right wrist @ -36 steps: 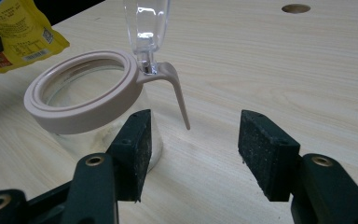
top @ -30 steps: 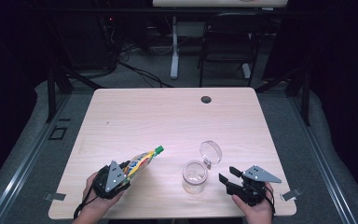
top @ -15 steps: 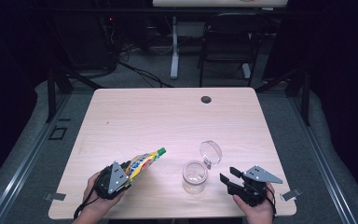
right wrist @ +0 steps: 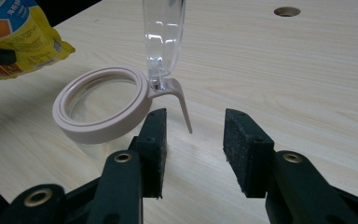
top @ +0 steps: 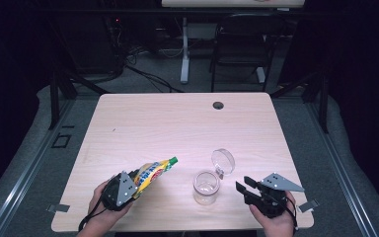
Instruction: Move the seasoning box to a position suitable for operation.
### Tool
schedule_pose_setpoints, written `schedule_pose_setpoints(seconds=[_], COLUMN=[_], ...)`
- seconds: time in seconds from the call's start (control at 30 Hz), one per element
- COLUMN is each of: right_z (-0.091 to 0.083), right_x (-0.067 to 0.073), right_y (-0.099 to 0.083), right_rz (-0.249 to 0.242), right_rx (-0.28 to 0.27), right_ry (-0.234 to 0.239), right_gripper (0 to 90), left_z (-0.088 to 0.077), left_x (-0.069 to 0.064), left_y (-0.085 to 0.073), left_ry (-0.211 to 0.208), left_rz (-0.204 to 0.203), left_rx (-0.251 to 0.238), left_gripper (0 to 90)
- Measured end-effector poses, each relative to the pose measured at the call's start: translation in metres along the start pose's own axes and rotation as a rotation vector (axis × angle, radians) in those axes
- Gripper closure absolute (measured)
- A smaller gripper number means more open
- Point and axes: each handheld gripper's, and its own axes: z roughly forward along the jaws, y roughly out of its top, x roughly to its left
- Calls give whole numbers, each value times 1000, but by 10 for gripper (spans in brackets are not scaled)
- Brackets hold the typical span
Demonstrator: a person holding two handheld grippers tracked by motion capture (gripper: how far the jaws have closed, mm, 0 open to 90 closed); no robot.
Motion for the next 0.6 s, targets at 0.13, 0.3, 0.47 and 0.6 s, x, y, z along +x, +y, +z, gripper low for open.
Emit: schedule_pose_setpoints(seconds=[0.13, 0.3, 0.47, 0.6], right_z=[-3, -10, -16, -18], right_x=[1, 3, 7, 11], right_y=[6, 8, 5, 2], right_rz=[5, 5, 8, -4], right_rx=[6, -1, -14, -23], right_ry=[-7, -9, 2, 20], right_gripper=[606, 618, 661, 684], left_z=[0, 0, 1, 1], left_x=[-1, -3, -5, -7], left_y=[1, 3, 7, 10], left_ry=[-1, -5, 1, 8], left_rz=[6, 19, 44, 71], left_rx=[-2, 1, 9, 16], left_gripper=[619, 619, 620, 620])
